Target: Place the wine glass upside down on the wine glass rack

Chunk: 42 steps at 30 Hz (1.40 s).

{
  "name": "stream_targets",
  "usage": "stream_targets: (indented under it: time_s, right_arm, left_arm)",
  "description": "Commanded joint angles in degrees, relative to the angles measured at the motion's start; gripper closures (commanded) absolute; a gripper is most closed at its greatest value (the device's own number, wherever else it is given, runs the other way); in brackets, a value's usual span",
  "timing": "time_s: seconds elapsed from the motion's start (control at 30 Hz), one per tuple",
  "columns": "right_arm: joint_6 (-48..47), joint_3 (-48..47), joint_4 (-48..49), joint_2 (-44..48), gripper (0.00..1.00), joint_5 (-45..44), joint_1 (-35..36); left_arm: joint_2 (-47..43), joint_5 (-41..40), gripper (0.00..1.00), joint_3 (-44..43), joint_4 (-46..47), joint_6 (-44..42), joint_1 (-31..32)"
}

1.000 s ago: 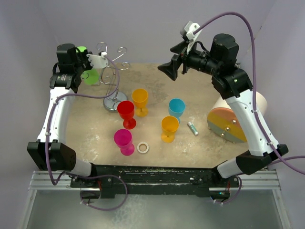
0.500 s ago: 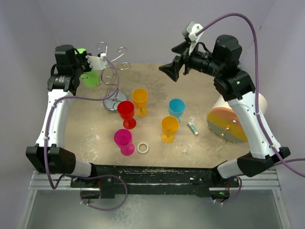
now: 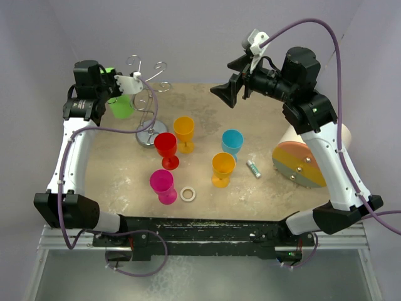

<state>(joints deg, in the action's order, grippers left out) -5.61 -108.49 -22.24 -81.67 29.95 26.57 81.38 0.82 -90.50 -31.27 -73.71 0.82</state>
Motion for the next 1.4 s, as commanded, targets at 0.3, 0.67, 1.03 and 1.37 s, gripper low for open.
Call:
stream_targets:
  time_s: [0.3, 0.67, 1.03, 1.37]
  right_arm:
    - [-0.74, 0.36, 2.99, 1.69, 0.02, 0.19, -0.27]
    - [-1.73, 1.82, 2.80, 2.50, 0.02, -0.96, -0.34]
    - [-7.93, 7.35, 0.82, 5.02, 0.01, -5.92, -0.37]
    - [-18.42, 13.75, -8.27, 7.13, 0.01, -7.90, -0.29]
  left_arm:
    - [-1.36, 1.11, 0.92, -1.17, -0.89, 1.62, 0.61]
    - [-1.56, 0.81, 0.83, -1.26, -2.25, 2.20, 0.67]
    - [-2.65, 0.53, 0.71, -0.72, -2.73, 1.69, 0.68]
    - [-4.32, -0.64, 0.66, -0.12, -1.96, 0.44, 0.67]
